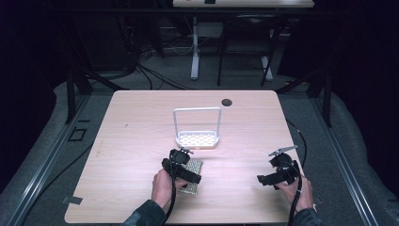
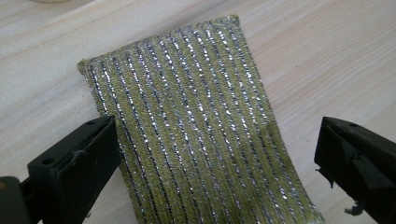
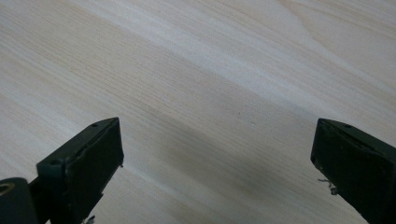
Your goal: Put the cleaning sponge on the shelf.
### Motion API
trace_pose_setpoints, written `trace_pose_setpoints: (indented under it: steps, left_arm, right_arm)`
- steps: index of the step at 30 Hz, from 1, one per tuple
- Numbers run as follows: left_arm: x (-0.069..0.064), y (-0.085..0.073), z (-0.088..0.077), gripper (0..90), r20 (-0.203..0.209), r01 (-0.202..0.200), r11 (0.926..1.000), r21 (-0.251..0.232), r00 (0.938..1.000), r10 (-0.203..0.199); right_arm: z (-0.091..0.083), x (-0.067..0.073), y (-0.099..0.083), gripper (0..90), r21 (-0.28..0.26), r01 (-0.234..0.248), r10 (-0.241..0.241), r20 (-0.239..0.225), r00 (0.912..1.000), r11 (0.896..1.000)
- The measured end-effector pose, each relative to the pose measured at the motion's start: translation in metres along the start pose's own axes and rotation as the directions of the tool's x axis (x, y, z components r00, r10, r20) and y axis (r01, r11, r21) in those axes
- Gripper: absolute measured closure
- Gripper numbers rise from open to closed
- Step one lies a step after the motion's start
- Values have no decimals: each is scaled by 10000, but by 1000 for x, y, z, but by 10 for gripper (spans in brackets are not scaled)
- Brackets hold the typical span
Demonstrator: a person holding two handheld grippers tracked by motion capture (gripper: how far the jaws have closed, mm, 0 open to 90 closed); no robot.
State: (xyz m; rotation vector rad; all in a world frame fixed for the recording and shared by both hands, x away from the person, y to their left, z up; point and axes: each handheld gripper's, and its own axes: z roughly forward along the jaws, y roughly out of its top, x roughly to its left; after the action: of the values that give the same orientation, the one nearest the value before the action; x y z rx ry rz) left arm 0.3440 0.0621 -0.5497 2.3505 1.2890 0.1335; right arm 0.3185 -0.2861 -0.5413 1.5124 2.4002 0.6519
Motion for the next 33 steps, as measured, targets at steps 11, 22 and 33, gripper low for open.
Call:
trace_pose_setpoints:
  steps: [11, 22, 33]
  left_arm:
    - [-4, 2, 8, 18, -471, -236, 9994, 252, 9986, 248]
    - [-7, 1, 15, 2, -651, -318, 9990, 328, 9973, 339]
    - [-8, -2, 16, 67, -932, -621, 9974, 367, 9935, 653]
  right_arm:
    - [1, 0, 0, 17, 93, 8, -7, -23, 10000, 10000]
    - [2, 0, 0, 13, 154, 60, -58, -89, 9999, 9999]
    - [3, 0, -1, 12, 272, 84, -79, -192, 9998, 9996]
